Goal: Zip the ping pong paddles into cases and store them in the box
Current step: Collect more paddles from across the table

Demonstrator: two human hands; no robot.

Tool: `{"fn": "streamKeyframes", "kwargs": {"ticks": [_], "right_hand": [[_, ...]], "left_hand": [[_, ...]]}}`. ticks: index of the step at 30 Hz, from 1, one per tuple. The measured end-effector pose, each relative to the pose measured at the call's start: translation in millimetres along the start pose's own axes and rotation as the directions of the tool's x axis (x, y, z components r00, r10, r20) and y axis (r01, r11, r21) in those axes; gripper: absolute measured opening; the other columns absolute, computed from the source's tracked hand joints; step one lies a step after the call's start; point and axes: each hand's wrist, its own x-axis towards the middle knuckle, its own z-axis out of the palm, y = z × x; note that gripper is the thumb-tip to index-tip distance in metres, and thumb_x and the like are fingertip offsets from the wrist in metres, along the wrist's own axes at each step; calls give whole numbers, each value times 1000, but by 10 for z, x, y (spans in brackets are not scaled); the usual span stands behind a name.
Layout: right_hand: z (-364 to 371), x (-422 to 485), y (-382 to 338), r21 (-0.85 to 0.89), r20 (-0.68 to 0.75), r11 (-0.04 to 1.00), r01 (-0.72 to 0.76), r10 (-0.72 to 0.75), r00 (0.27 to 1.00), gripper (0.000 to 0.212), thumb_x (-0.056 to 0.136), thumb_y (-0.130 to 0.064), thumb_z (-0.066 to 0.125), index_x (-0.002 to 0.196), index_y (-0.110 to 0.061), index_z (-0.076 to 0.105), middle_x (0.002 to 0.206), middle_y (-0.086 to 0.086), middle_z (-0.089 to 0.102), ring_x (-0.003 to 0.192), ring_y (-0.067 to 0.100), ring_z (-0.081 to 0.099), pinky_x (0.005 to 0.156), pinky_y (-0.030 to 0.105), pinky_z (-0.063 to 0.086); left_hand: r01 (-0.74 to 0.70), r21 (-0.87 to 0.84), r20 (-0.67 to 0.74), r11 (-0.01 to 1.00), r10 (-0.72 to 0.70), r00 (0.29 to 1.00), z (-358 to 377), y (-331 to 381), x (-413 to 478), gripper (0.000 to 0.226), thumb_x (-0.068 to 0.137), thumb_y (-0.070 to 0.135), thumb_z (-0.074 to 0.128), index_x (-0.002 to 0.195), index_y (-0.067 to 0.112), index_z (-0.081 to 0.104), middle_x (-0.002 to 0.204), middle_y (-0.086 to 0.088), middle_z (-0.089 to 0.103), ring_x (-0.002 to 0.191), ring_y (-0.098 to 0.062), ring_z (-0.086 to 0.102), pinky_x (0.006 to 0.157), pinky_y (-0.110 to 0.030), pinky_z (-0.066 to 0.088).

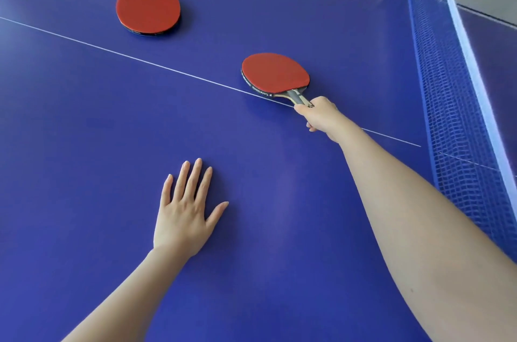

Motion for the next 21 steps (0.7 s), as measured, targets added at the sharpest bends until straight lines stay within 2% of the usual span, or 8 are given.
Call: {"fn": "streamKeyframes", "kwargs": {"ticks": [3,5,7,8,11,14,17,21], "right_hand": [[112,-484,-75,198,6,979,-54,54,999,26,93,-29,50,101,-5,52,85,3,56,55,12,57,57,24,49],[246,-848,-36,307,10,948,-83,84,996,30,92,-27,53,105,-1,56,85,2,58,52,9,57,46,19,48],[396,-1250,63,384,4,917,-105,112,994,31,92,-25,55,107,1,57,77,1,59,51,9,55,47,21,47],[466,-1447,111,418,9,900,-118,126,992,31,92,-25,56,108,1,55,75,1,59,51,9,54,49,22,47],[633,-2054,215,507,28,850,-142,149,988,27,93,-25,56,105,-1,52,76,1,56,50,9,50,50,22,45],[790,-2580,275,576,35,805,-142,150,988,21,94,-25,55,99,-5,51,73,0,55,48,7,49,50,22,43],[962,-2993,299,647,32,751,-131,146,989,19,95,-24,56,95,-6,50,71,2,52,47,7,47,49,22,42],[1232,-3468,234,663,38,738,-126,135,990,22,95,-24,56,100,-3,50,71,3,52,50,9,48,48,21,43]], "left_hand": [[14,-7,40,1000,-14,999,-48,2,1,79,94,64,7,149,13,29,159,-4,23,147,-24,18,117,-44,10],[17,-30,92,999,-14,996,-122,-11,5,81,91,66,2,153,17,15,162,-2,7,149,-23,5,119,-41,0],[6,-70,164,998,5,986,-230,-13,-16,76,94,64,15,155,19,4,162,0,-6,149,-22,-8,120,-40,-2],[-5,-91,178,996,21,984,-282,-18,-45,75,96,60,25,155,18,5,162,-1,-7,149,-22,-9,121,-39,0],[-8,-185,225,983,50,973,-472,-70,-289,67,99,48,38,153,15,18,162,0,4,150,-19,0,121,-35,9],[38,-267,201,963,18,980,-566,-187,-728,57,100,39,44,150,16,30,160,1,18,148,-17,12,119,-30,13],[105,-330,138,938,-63,988,-643,-394,-1262,52,99,34,48,147,17,37,156,1,27,145,-18,24,116,-30,20],[213,-352,76,912,-199,977,-735,-933,-1995,46,95,25,56,139,13,49,144,-2,45,130,-25,46,105,-37,38]]}}
